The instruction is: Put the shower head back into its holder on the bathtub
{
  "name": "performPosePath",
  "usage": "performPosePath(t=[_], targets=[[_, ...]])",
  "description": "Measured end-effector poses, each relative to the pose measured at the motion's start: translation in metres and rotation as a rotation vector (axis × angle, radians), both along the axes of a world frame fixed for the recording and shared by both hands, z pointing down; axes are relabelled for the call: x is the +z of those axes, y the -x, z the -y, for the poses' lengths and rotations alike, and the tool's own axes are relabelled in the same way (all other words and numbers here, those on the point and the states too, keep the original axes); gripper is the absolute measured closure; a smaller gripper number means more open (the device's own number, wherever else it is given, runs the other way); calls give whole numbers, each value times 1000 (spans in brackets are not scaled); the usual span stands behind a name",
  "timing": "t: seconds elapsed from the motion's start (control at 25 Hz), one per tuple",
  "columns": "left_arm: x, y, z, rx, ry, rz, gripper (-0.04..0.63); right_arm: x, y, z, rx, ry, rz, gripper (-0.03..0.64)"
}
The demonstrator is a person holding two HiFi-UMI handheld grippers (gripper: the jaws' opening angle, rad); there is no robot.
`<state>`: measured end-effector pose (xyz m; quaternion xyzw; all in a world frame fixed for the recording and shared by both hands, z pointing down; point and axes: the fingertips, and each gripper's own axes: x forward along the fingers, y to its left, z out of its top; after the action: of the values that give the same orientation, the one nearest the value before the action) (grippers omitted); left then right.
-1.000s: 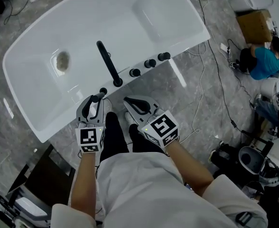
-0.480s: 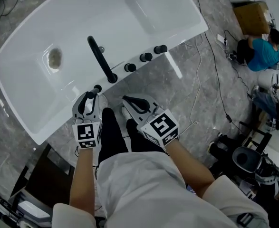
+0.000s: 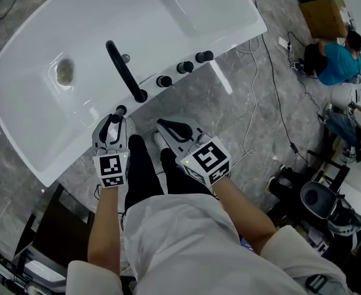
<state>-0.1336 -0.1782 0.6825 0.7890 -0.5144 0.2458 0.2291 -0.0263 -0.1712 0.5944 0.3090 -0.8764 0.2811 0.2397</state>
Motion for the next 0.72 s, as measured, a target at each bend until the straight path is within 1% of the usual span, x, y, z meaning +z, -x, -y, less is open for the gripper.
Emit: performPosePath(t=[0.24, 0.6, 0.72], targets=[[9, -1, -8, 10, 20, 20, 457, 1, -2, -3, -4, 2, -4, 598], [13, -6, -11, 25, 29, 32, 456, 1, 1, -6, -28, -4, -1, 598], [10, -7, -13, 25, 38, 31, 425, -8, 3, -8, -44, -22, 15, 598]])
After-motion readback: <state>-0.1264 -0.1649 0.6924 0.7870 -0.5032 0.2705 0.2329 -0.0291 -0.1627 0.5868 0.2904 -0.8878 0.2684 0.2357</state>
